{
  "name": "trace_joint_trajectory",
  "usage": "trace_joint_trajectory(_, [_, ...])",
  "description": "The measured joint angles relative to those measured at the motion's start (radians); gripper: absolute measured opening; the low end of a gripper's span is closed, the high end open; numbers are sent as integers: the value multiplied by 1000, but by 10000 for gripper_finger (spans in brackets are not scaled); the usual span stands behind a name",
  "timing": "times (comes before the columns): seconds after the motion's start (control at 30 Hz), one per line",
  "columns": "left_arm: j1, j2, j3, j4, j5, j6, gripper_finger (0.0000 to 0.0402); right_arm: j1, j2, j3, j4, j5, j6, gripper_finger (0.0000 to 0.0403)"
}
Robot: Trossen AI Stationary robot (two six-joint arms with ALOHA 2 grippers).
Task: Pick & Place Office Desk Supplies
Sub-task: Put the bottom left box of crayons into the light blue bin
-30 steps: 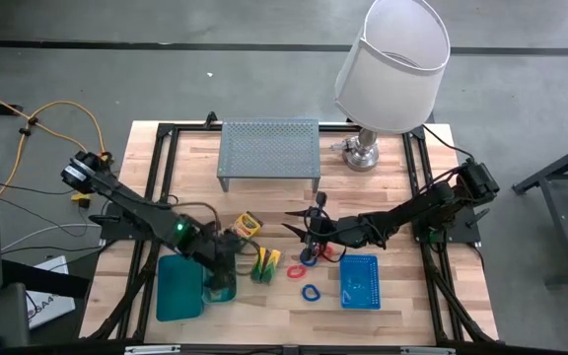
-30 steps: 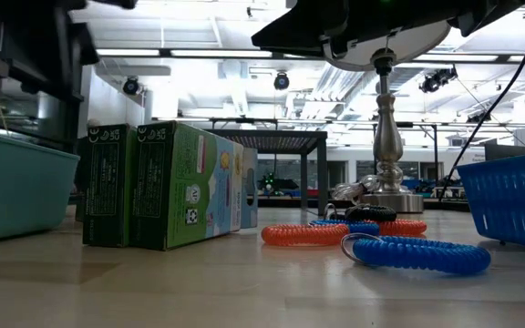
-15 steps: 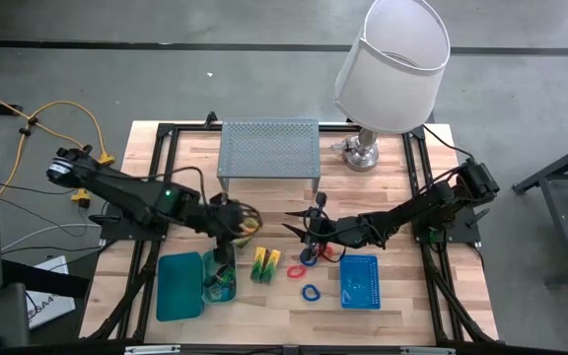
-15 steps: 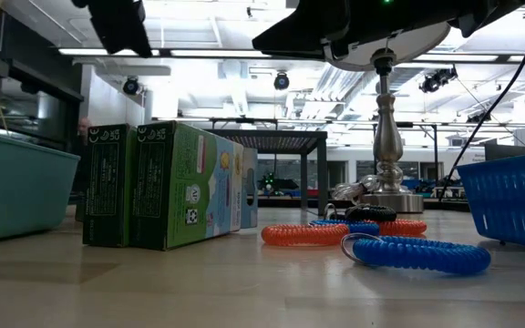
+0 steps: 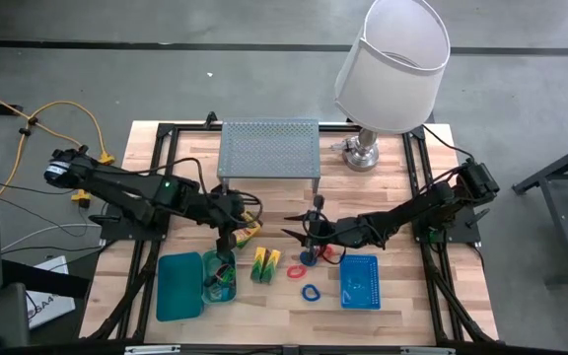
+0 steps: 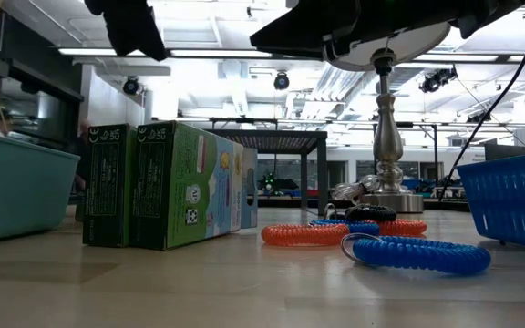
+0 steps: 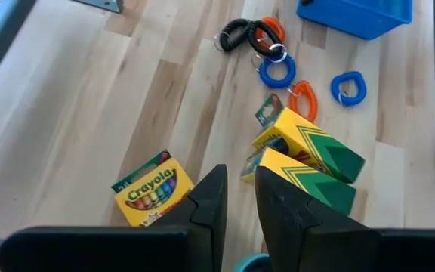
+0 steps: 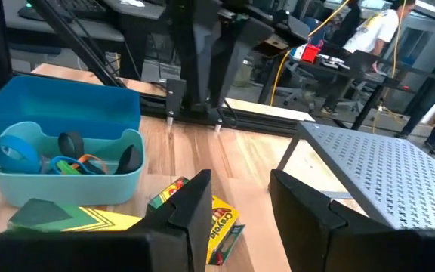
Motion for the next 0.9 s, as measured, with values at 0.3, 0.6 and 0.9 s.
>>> trace_joint_trajectory(0.3, [16,0,0,0,-8,0,65,1,0,0,-58,-29,44,124])
trace_joint_trajectory(0.6, [9,0,0,0,-42,2,65,1,-9,0,-113,-31,60,124])
trace_joint_trajectory(0.9, [-5,-36,0,-35,-62,51,65,0,-82,0,-309,-73,175,124])
